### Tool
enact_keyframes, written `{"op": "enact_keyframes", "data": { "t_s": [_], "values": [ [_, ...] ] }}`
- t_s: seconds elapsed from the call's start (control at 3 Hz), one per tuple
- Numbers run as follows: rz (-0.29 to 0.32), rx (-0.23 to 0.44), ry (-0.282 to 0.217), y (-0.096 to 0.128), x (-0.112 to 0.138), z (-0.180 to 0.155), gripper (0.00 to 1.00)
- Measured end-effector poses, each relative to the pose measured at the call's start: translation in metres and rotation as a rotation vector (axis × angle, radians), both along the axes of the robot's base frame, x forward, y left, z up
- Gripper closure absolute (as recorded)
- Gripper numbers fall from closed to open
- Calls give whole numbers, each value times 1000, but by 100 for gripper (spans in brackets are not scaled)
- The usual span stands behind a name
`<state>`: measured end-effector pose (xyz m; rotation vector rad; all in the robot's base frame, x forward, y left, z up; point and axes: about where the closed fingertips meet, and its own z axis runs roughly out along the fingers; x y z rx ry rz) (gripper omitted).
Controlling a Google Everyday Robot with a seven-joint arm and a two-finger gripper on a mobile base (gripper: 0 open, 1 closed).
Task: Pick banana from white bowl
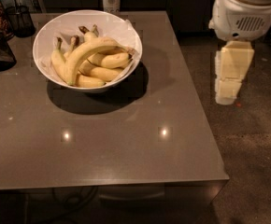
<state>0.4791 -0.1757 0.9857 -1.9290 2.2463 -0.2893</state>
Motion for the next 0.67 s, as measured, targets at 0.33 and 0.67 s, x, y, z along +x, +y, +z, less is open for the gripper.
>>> {"op": "enact_keyframes", "data": {
  "t_s": [0.33, 0.67],
  "values": [
    [75, 2, 17, 26, 19, -4, 0],
    [80, 15, -16, 30, 26, -2, 0]
  ]
}}
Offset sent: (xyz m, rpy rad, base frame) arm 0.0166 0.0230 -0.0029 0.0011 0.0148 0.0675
